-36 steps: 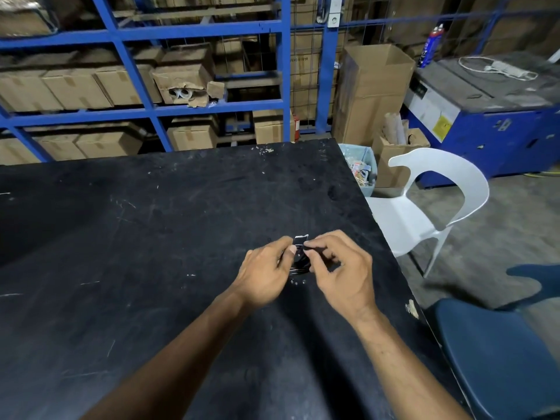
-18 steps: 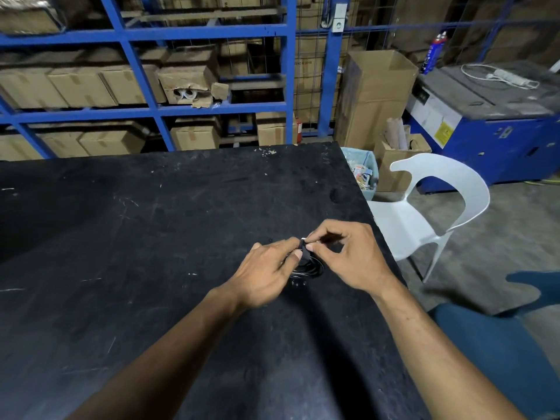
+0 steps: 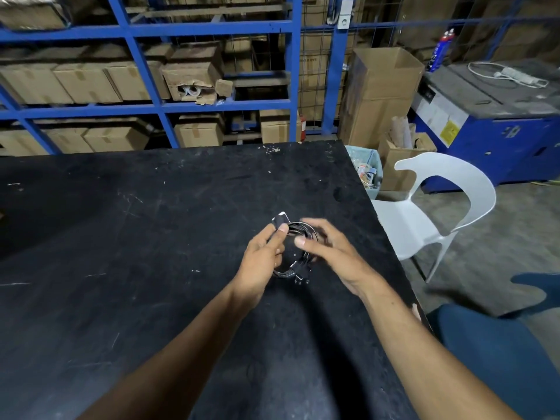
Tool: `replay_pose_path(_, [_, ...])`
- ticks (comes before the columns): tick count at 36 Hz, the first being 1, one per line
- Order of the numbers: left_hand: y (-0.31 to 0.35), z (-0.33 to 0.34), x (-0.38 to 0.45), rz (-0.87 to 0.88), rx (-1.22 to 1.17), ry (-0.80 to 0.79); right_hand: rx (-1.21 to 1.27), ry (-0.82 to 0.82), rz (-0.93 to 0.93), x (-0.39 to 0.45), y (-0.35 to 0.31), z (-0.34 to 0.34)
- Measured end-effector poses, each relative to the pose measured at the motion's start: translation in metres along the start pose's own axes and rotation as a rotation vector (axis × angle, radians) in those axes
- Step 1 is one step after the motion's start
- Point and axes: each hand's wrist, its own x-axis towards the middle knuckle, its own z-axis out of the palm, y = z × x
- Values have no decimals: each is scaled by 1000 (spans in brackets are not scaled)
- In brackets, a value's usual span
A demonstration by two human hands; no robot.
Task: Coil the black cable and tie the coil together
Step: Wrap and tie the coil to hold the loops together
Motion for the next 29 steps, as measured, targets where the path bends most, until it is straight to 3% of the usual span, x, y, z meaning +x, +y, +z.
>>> replay_pose_path(6, [-9, -7, 8, -118, -167, 147, 56, 144, 80, 1, 33, 15])
replay_pose_path(9, [-11, -10, 10, -169, -254, 169, 172, 196, 107, 4, 35, 17])
replay_pose_path(13, [-14, -16, 16, -230, -297, 192, 133, 212, 140, 5, 32, 19])
replay_pose_path(22, [-49, -45, 25, -267, 100, 189, 4, 359, 191, 21, 55, 6])
replay_pose_path(26, [-77, -55, 33, -302, 254, 251, -25, 302, 347, 30, 78, 2])
replay_pose_path(29, [-103, -63, 39, -329, 509, 284, 5, 270, 475, 37, 100, 3])
